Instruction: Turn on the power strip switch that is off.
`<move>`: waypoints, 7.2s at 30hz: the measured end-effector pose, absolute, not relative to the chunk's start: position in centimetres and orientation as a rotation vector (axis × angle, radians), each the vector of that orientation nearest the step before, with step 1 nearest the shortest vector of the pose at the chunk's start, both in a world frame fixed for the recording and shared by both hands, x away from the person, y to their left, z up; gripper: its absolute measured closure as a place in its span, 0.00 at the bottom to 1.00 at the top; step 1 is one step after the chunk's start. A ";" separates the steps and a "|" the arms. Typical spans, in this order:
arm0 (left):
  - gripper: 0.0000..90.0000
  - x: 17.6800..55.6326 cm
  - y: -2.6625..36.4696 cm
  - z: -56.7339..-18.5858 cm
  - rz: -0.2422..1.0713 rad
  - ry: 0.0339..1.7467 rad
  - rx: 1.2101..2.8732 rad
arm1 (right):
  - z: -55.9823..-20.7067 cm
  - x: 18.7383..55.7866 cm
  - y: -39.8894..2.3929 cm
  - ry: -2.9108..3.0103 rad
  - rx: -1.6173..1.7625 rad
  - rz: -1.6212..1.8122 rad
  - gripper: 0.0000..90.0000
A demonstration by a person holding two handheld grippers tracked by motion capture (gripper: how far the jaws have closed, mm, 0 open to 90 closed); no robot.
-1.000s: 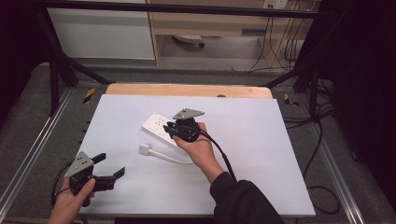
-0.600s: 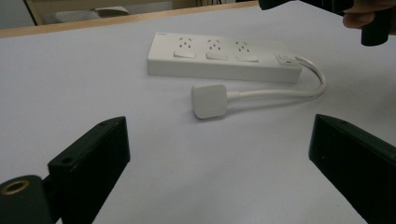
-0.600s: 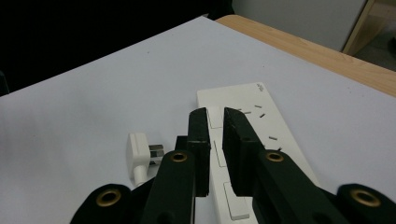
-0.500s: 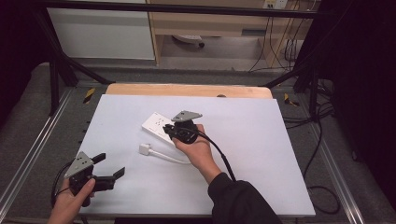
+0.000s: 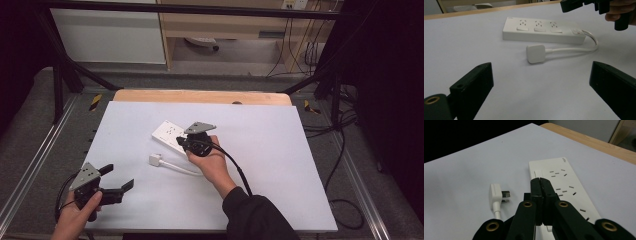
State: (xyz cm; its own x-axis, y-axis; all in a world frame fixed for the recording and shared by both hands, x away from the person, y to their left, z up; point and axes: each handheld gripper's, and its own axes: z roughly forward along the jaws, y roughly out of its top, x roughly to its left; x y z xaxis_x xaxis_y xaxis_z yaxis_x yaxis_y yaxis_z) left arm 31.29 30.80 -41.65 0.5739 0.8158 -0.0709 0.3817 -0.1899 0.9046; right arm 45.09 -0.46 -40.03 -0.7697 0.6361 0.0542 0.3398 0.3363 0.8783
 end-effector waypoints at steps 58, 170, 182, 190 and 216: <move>0.06 31.3 30.7 -41.7 0.539 0.980 1.807 | -44.8 45.3 -1.4 2.241 0.979 1.380 1.00; 0.06 31.3 30.7 -41.8 0.548 0.980 1.822 | -40.7 44.7 -5.0 2.164 0.951 1.476 0.98; 0.06 31.3 30.7 -41.8 0.549 0.981 1.822 | -39.1 44.7 -7.1 2.144 0.981 1.483 0.78; 0.06 31.3 30.7 -41.8 0.548 0.983 1.819 | -37.9 44.8 -8.6 2.116 1.053 1.471 0.46; 0.06 31.3 30.8 -41.7 0.548 0.990 1.806 | -34.1 42.1 -17.4 1.896 1.084 1.464 0.06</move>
State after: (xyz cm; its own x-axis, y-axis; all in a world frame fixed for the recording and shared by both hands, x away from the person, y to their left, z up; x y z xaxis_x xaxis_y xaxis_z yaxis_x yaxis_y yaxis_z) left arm 31.27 30.78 -41.73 0.5683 0.8206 -0.0601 0.3851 -0.2007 0.9008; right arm 42.12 -17.38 -34.06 -0.5537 0.8292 0.0766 0.2837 0.1014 0.9535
